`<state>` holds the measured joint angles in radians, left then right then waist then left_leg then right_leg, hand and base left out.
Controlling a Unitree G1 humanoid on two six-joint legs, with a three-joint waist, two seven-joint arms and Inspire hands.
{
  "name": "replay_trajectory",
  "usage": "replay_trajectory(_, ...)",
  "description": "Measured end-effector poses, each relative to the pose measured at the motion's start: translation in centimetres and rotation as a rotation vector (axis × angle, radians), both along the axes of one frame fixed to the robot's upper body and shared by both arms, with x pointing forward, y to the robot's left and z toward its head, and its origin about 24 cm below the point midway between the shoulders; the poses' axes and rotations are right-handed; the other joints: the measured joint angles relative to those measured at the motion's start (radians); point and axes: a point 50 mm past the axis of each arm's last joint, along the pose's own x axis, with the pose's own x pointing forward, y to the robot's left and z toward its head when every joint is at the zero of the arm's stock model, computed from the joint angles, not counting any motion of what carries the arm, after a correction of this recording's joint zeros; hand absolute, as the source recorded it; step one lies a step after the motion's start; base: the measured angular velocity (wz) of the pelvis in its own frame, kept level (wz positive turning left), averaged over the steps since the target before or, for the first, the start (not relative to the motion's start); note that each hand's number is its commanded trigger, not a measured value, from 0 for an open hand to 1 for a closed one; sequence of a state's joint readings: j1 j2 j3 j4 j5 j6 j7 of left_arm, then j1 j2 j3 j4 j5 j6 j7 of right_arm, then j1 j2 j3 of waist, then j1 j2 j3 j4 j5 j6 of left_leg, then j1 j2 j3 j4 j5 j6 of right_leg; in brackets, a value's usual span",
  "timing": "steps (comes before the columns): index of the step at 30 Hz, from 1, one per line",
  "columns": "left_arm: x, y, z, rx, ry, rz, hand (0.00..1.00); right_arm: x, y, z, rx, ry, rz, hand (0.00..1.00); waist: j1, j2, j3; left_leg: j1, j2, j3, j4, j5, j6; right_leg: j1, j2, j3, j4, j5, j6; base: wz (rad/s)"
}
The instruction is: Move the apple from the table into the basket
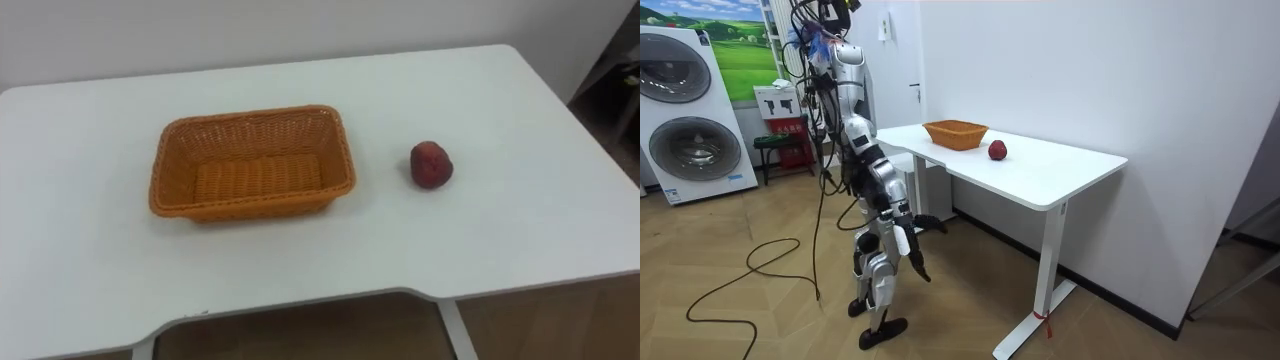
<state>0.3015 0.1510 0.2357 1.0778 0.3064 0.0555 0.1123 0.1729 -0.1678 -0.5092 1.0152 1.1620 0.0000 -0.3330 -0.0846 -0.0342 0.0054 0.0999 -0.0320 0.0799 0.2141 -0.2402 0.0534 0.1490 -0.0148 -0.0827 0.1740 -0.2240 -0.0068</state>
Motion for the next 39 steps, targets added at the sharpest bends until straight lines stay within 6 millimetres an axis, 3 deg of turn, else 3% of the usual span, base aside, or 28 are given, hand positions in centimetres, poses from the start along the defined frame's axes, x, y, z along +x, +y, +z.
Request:
replay_trajectory(4,0.1,0.4,0.2,0.024,-0.025,0.021,0.0,1.6,-2.0,1.7,-0.075,-0.048,-0.146,0.0,-0.003,-0.007,-0.0006,-0.001,-0.002,0.002,0.0,0.0,0.0,-0.009,0.002,0.001,0.015,0.0,0.0,-0.01)
replay_trajectory(7,0.3,0.7,0.4,0.039,-0.045,0.014,0.0,4.1,-4.1,4.8,-0.196,-0.111,-0.201,0.0,-0.014,-0.006,0.0015,-0.004,-0.001,0.002,0.001,0.0,0.0,-0.009,0.001,0.0,0.016,0.0,0.001,0.0)
replay_trajectory(9,0.5,1.1,0.6,0.071,-0.069,0.018,0.0,6.1,-5.9,8.1,-0.337,-0.146,-0.197,0.0,-0.02,-0.007,0.0011,-0.008,-0.002,0.002,0.001,0.0,0.0,-0.014,0.002,0.001,0.016,0.0,0.001,0.0)
replay_trajectory(12,0.6,1.2,0.7,0.085,-0.082,0.011,0.0,7.3,-7.5,11.6,-0.521,-0.126,-0.203,0.0,-0.017,-0.01,-0.0006,-0.018,-0.002,0.0,0.003,0.0,0.0,-0.022,0.002,0.0,0.014,0.0,0.0,0.02)
replay_trajectory(21,0.9,1.2,0.7,0.08,-0.075,-0.057,0.0,10.3,-7.5,19.7,-0.99,-0.091,-0.149,0.0,0.007,-0.014,-0.0056,-0.041,-0.004,-0.002,0.008,0.002,0.0,-0.045,0.002,0.001,0.021,0.0,0.0,0.0)
replay_trajectory(25,0.9,0.7,0.5,0.06,-0.061,-0.092,0.0,13.0,-6.3,21.6,-1.145,-0.134,-0.029,0.0,0.014,-0.013,-0.0037,-0.042,-0.004,-0.002,0.008,0.002,0.0,-0.047,0.001,0.0,0.021,0.0,0.001,0.0)
replay_trajectory(28,0.9,0.6,0.5,0.042,-0.056,-0.099,0.0,14.7,-5.6,22.2,-1.159,-0.213,0.052,0.0,0.023,-0.011,-0.0041,-0.04,-0.002,-0.002,0.008,0.002,0.0,-0.048,0.002,0.0,0.021,0.0,0.0,0.0)
replay_trajectory(35,1.0,0.0,0.2,0.003,-0.027,-0.135,0.0,17.9,-3.7,22.5,-1.178,-0.34,0.367,0.0,0.041,-0.007,0.0001,-0.055,-0.001,-0.028,0.022,0.002,0.0,-0.045,-0.001,-0.022,0.02,0.001,0.0,0.08)
replay_trajectory(39,1.4,0.0,0.3,-0.013,-0.038,-0.155,0.0,19.0,-3.4,21.7,-1.176,-0.341,0.591,0.0,0.073,-0.013,0.002,-0.053,0.002,-0.029,0.024,0.004,-0.001,-0.041,-0.002,-0.033,0.02,0.001,-0.001,0.08)
